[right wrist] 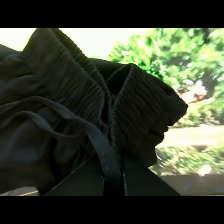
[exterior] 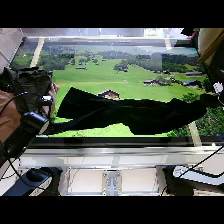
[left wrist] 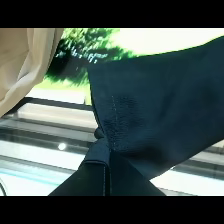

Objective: Fold the clothes and pants, and hang the long-sleeved shirts on hangers.

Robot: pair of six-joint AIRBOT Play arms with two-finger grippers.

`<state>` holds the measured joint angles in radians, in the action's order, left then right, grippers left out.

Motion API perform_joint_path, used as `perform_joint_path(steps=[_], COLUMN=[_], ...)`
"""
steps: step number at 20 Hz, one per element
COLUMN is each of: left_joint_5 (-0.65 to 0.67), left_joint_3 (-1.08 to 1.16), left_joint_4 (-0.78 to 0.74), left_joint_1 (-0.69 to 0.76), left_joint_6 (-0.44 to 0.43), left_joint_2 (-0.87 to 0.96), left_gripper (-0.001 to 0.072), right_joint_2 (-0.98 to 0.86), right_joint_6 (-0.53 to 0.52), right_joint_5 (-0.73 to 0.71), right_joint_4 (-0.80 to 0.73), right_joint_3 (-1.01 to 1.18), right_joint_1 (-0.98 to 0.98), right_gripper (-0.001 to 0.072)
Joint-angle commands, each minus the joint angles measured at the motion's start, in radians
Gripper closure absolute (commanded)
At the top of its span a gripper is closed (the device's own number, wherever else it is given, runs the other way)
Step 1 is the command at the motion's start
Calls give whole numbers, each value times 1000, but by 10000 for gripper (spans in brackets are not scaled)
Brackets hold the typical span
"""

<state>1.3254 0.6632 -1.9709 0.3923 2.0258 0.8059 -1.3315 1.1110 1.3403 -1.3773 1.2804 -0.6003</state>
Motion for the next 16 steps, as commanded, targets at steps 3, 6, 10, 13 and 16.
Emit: perform_joint_path(steps=[3, 6, 10, 13, 16], left_joint_5=[-55, -104, -114, -140, -164], left_joint_3=[-79, -79, -79, -78, -49], left_joint_4=[-38, -76, -75, -17, 38], left_joint_1=[-93, -143, -193, -192, -192], left_joint_6=[31, 31, 31, 31, 26], left_joint_2=[26, 32, 34, 33, 33], left_gripper=[703, 703, 702, 553, -9], right_joint_2=[-1, -1, -1, -1, 9], right_joint_6=[-13, -33, -60, -66, -82], right_joint_5=[-144, -199, -241, -174, -34], right_joint_4=[-16, -16, -25, -10, -11], right_joint_3=[-142, -146, -146, -146, -146], right_joint_1=[-95, -148, -205, -220, -222], right_gripper=[678, 679, 679, 480, 195])
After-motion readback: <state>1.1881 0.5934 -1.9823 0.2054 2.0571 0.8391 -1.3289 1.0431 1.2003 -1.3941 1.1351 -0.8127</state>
